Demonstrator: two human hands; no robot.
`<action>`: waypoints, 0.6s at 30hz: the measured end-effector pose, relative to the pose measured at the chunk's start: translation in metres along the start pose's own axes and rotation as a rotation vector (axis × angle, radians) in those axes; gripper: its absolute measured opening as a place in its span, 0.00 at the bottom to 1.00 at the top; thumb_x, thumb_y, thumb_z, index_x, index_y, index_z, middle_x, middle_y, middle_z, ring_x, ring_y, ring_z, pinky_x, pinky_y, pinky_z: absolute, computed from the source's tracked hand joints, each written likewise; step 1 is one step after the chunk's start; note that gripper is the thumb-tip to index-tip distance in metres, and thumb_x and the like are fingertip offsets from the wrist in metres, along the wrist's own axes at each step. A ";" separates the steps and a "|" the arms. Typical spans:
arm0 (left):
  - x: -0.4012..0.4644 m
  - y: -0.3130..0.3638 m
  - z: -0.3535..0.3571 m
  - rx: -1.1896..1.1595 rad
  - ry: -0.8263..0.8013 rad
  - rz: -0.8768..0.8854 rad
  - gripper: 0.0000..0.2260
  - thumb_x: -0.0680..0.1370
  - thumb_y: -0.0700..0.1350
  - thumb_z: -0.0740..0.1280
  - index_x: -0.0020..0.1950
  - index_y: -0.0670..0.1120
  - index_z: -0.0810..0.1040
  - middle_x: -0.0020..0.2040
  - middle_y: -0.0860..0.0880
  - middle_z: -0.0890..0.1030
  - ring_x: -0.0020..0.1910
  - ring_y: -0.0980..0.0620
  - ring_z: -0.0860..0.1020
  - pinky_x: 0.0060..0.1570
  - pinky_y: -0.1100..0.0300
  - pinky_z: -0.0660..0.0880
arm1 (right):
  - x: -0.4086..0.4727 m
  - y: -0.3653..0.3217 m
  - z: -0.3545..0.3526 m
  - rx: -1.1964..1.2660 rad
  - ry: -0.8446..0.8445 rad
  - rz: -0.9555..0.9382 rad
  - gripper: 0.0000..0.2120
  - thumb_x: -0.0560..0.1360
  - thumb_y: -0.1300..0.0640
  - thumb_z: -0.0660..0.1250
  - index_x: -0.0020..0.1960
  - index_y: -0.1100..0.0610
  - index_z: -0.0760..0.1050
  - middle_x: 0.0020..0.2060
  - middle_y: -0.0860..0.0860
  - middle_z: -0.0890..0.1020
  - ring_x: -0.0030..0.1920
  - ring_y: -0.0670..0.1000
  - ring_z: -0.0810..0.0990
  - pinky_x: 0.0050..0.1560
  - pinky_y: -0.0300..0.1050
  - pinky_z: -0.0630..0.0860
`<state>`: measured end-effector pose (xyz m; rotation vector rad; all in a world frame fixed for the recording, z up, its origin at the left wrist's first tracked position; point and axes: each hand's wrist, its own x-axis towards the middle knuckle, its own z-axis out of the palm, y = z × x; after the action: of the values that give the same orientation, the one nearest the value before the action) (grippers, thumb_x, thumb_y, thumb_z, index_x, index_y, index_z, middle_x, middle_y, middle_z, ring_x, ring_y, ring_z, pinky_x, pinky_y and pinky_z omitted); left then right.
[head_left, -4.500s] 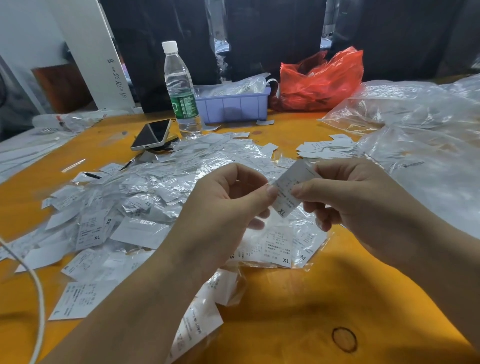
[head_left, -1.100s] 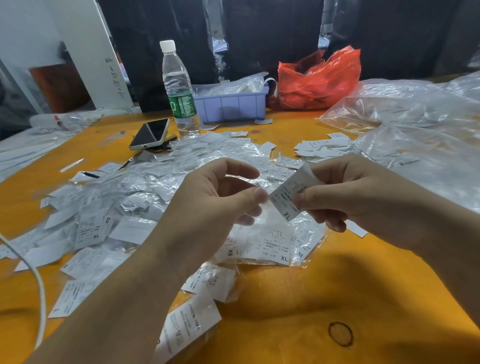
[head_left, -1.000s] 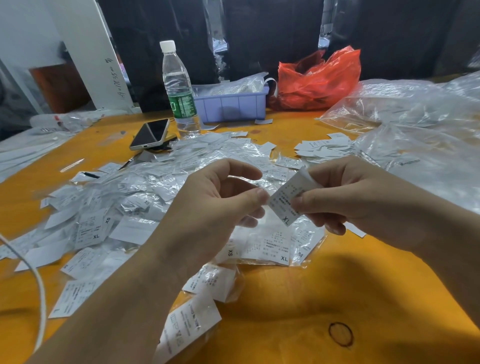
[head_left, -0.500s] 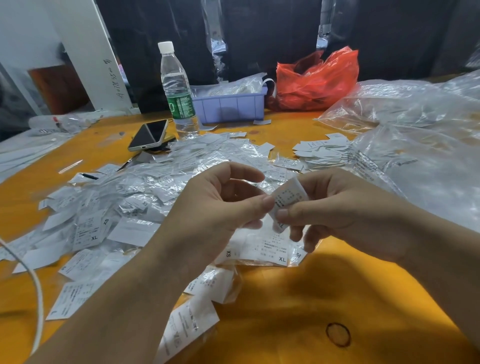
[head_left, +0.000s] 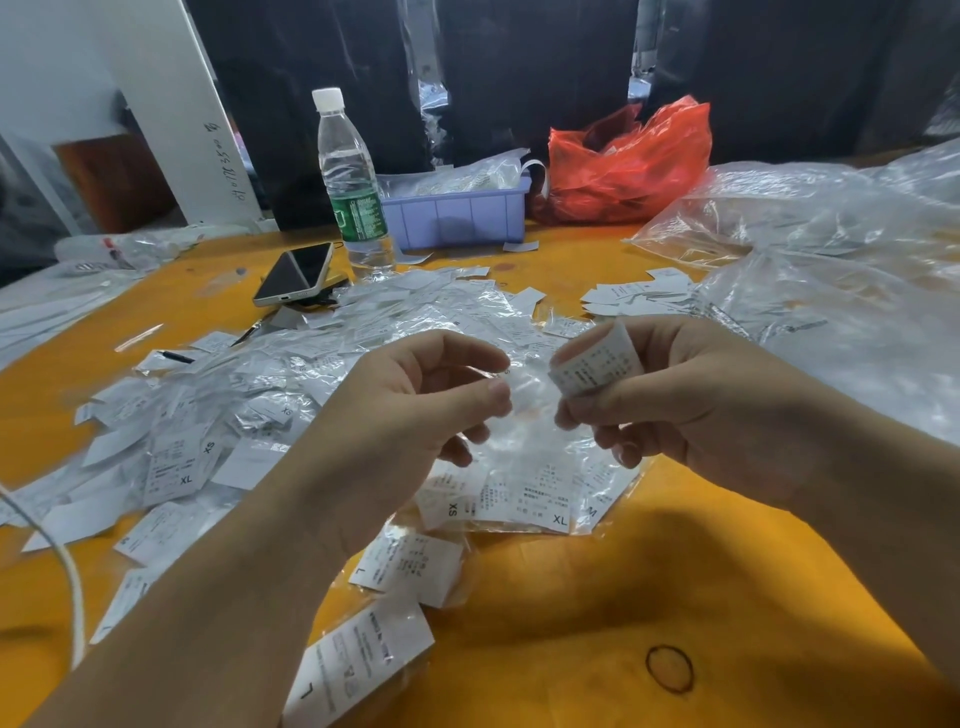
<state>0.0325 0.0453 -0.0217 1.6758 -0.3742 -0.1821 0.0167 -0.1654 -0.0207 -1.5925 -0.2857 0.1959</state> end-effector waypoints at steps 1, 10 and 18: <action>0.000 -0.001 -0.001 0.016 0.011 0.010 0.07 0.71 0.39 0.72 0.47 0.47 0.83 0.36 0.48 0.83 0.32 0.54 0.78 0.31 0.64 0.76 | 0.000 0.000 0.000 -0.002 -0.001 0.001 0.18 0.55 0.61 0.74 0.45 0.59 0.82 0.37 0.58 0.84 0.30 0.48 0.79 0.28 0.39 0.75; -0.001 -0.005 0.007 0.243 -0.027 0.032 0.09 0.71 0.53 0.71 0.46 0.51 0.83 0.36 0.53 0.82 0.33 0.60 0.78 0.33 0.67 0.74 | -0.001 0.002 0.006 -0.068 -0.015 0.035 0.08 0.72 0.70 0.68 0.43 0.59 0.83 0.38 0.58 0.85 0.31 0.49 0.79 0.29 0.38 0.75; 0.002 -0.008 0.007 0.203 0.023 0.058 0.02 0.73 0.45 0.72 0.40 0.50 0.83 0.33 0.53 0.81 0.31 0.58 0.77 0.31 0.65 0.76 | 0.000 0.001 0.005 -0.002 -0.006 0.075 0.05 0.67 0.60 0.74 0.42 0.53 0.83 0.38 0.57 0.83 0.32 0.50 0.78 0.27 0.40 0.73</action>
<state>0.0334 0.0391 -0.0308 1.8627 -0.4348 -0.0840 0.0149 -0.1606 -0.0219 -1.6062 -0.2306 0.2583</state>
